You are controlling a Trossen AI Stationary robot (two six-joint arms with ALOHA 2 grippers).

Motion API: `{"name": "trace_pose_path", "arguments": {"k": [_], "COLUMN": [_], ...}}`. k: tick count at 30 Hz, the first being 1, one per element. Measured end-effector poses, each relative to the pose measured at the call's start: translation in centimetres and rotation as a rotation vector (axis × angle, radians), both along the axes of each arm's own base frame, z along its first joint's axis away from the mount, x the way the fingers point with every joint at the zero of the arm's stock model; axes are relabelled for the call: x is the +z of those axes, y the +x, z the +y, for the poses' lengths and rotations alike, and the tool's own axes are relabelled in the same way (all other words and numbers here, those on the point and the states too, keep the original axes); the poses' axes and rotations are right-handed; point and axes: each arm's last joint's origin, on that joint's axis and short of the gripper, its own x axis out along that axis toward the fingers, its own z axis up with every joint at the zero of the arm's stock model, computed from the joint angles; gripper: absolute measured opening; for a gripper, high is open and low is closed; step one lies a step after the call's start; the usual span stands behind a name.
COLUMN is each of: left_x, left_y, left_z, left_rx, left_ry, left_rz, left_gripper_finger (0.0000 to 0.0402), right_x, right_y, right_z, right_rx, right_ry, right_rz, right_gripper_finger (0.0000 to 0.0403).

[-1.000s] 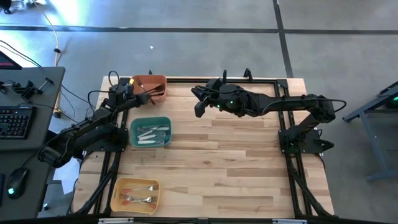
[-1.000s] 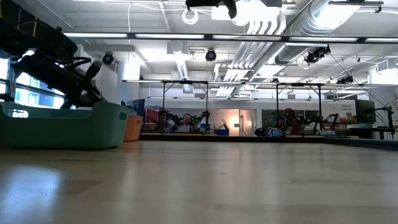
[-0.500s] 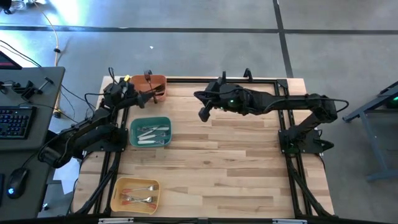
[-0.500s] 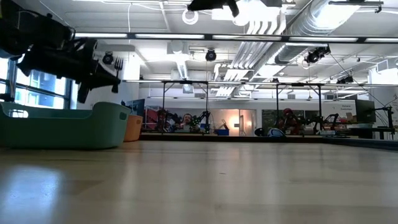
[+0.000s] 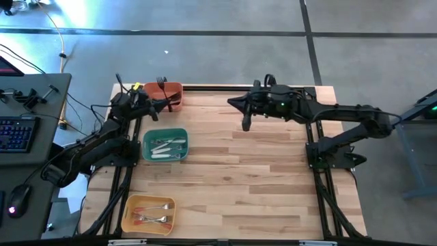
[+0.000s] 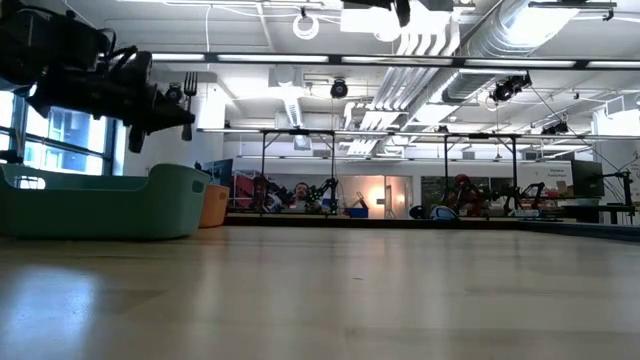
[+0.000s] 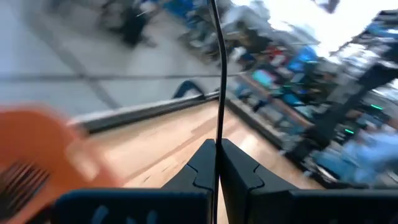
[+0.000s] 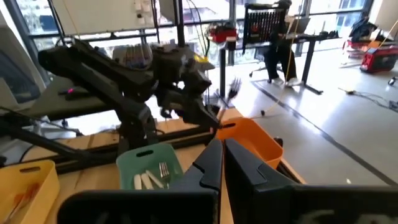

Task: Sort silverware by color (type)
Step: Put the black fork into the orange bin

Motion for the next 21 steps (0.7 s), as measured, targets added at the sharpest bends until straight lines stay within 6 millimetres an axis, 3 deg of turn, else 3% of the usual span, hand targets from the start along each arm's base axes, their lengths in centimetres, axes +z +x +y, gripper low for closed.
{"name": "trace_pose_path", "arguments": {"k": [8,15,21], "left_x": [-3.3,-3.1,-4.3], "left_y": [-0.8,-1.1,-1.4], "left_z": [-0.1,0.2,0.5], "left_rx": [0.293,0.483,0.619], "left_ry": [-0.405,-0.652,-0.849], "left_rz": [0.149,-0.075,-0.117], "left_gripper_finger": [0.0001,0.0001,0.0001], "right_x": [0.0,0.0,0.0], "right_y": [-0.3,-0.3,-0.3], "right_z": [-0.1,-0.1,-0.1], "right_rx": [-0.004,-0.004,-0.004], "right_ry": [0.008,0.009,0.009], "right_rz": [-0.017,-0.016,-0.016], "right_gripper_finger": [0.0,0.0,0.0]}}
